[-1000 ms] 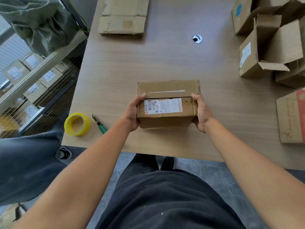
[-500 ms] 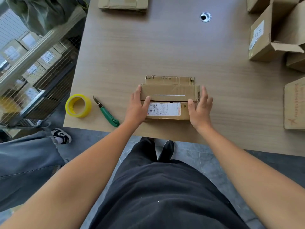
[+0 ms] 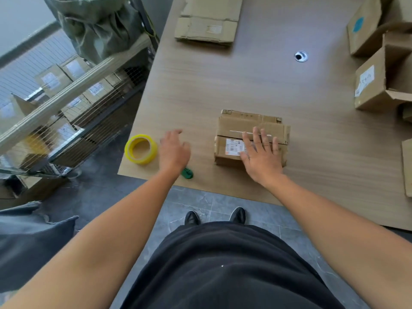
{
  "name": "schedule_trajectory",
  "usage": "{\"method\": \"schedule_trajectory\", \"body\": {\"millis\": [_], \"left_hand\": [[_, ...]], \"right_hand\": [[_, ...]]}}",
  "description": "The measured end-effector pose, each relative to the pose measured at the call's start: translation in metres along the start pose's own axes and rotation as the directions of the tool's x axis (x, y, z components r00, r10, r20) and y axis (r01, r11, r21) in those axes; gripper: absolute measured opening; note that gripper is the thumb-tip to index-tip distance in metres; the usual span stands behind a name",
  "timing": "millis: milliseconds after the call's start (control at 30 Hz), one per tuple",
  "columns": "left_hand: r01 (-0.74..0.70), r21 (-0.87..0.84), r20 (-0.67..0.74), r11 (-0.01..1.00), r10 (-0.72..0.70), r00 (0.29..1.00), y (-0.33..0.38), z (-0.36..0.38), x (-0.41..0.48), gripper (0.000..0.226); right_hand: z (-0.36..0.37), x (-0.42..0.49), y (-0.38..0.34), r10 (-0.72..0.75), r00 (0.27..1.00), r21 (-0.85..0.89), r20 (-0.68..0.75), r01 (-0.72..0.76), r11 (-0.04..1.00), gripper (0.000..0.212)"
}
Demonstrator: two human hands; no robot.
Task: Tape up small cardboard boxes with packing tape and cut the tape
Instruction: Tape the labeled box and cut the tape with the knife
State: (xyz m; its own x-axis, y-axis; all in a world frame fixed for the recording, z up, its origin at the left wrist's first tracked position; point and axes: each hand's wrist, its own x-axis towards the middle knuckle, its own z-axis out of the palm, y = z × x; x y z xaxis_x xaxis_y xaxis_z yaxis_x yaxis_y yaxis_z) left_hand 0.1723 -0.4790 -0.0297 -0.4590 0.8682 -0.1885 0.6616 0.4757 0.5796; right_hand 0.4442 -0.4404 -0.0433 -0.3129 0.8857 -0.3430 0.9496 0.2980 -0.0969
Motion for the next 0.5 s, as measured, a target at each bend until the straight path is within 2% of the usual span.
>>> {"method": "schedule_trajectory", "body": {"millis": [67,133,200,267,367,433,500], "left_hand": [[0.112,0.098,-0.121,0.989,-0.100,0.988,-0.050,-0.028,-0.001,0.048],[0.137,0.183,-0.044,0.973,-0.131,0.990,-0.091,-0.045,0.002,0.049],[0.015,0.344,0.113,0.939,-0.058,0.992,-0.122,-0.051,0.006,0.050],[-0.096,0.440,0.167,0.893,0.024,0.986,-0.138,-0.055,0.009,0.042],[-0.122,0.412,0.121,0.903,0.079,0.990,-0.140,-0.067,0.013,0.025],[-0.136,0.327,0.096,0.935,0.111,0.989,-0.133,-0.078,0.011,0.025],[-0.220,0.206,0.065,0.954,0.211,0.975,-0.114,-0.085,0.009,0.029]], "right_hand": [[-0.001,0.000,-0.006,0.008,1.000,0.009,0.001,-0.008,1.000,0.061],[-0.004,0.003,-0.019,0.028,1.000,0.046,0.001,-0.028,0.999,0.060],[-0.006,0.008,-0.038,0.059,0.998,0.098,-0.003,-0.058,0.994,0.060],[-0.006,0.010,-0.058,0.070,0.998,0.129,-0.006,-0.068,0.989,0.060],[-0.003,0.012,-0.073,0.063,0.998,0.163,-0.019,-0.059,0.985,0.061],[-0.004,0.012,-0.074,0.070,0.997,0.215,-0.035,-0.061,0.975,0.062],[-0.007,0.011,-0.071,0.079,0.994,0.285,-0.077,-0.054,0.957,0.064]]}}
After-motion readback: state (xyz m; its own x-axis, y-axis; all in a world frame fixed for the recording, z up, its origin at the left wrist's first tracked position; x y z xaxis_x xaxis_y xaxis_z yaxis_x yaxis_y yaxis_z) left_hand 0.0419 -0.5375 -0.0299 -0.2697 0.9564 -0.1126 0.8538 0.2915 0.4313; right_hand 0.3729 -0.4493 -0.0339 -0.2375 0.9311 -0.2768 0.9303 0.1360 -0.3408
